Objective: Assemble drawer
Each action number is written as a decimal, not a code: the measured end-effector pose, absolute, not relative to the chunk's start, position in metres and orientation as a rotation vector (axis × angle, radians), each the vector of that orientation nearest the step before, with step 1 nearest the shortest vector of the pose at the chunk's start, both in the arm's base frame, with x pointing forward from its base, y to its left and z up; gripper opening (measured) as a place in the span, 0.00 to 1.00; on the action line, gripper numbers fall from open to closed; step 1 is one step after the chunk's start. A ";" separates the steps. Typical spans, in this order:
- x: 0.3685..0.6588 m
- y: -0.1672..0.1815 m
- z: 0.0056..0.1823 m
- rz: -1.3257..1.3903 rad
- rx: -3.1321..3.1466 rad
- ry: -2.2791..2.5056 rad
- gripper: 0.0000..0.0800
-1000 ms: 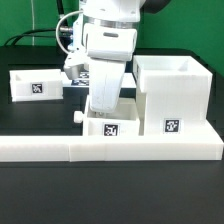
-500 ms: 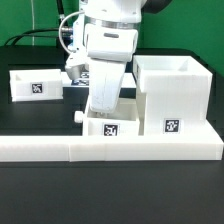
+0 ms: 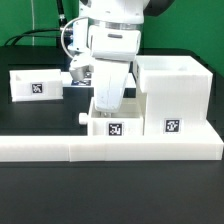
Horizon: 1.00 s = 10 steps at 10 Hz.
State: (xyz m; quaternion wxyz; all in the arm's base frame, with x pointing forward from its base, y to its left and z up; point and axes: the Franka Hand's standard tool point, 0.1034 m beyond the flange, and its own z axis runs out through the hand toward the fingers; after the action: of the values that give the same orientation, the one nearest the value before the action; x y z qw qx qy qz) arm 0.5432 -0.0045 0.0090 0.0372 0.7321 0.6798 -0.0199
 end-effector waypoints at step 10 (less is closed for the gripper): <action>0.546 -0.004 0.010 -0.160 2.230 2.115 0.05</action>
Offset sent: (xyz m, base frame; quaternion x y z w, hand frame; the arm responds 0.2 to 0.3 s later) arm 0.0058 0.0148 -0.0119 0.0308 -0.0519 -0.0716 0.9956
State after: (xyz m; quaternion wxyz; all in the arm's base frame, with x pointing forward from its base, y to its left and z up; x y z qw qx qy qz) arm 0.5461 -0.0038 0.0105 0.0323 0.7242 0.6868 -0.0520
